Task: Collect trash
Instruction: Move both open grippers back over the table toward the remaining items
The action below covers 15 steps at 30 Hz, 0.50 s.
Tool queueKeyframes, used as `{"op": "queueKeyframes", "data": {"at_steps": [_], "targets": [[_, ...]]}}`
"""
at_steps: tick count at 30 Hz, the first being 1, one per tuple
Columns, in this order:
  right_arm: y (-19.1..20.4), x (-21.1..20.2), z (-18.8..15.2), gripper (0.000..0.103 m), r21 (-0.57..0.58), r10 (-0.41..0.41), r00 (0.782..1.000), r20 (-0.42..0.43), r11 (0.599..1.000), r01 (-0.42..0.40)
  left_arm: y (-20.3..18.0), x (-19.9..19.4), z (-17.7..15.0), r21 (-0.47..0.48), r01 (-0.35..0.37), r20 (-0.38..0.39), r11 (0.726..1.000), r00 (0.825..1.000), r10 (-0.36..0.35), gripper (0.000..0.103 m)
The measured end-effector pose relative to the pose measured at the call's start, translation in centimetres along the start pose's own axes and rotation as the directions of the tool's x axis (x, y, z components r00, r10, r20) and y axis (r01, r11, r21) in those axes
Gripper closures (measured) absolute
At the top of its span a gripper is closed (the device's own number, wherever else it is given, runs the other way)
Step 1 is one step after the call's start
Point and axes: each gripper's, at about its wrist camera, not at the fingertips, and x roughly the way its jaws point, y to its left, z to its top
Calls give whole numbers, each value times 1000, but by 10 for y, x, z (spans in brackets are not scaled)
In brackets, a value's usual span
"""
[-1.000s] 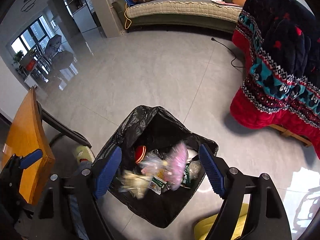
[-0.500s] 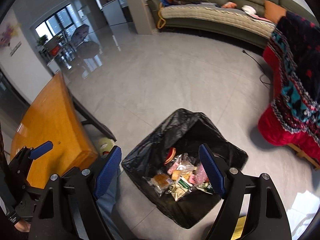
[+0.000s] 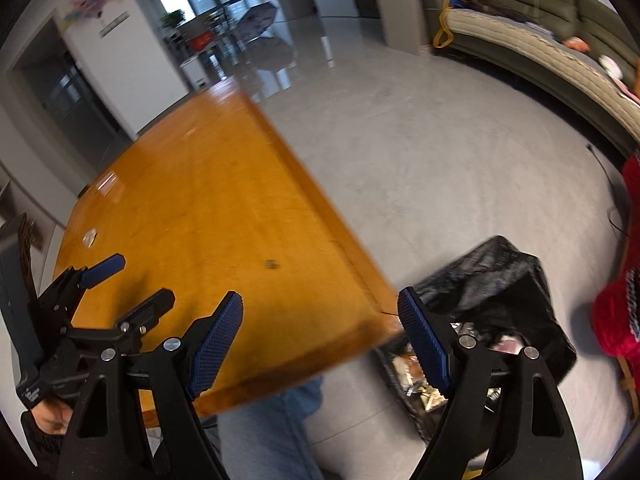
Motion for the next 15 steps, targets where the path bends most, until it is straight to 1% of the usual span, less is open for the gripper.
{"op": "queueKeyframes", "data": {"at_steps": [3,6,9,12,15], "targets": [[33,16,8,23,-56,25,999,-28,998,-26,41,-6,-4,-64,-47,3,997,999,47,6],[59,32,13,23,-99,50,997,-53,993,-56,83,-14,-10,-142,-97,16,985,995,100,6],[87,44,18,23,-141,72,995,-74,987,-82,124,-20,-16,-202,-141,5,969,989,145,6],[109,56,25,23,-178,85,991,-98,979,-102,165,-27,-21,-242,-196,5,950,979,203,7],[126,67,29,23,-197,95,989,-117,973,-117,210,-34,-28,-287,-228,-4,930,972,237,13]]}}
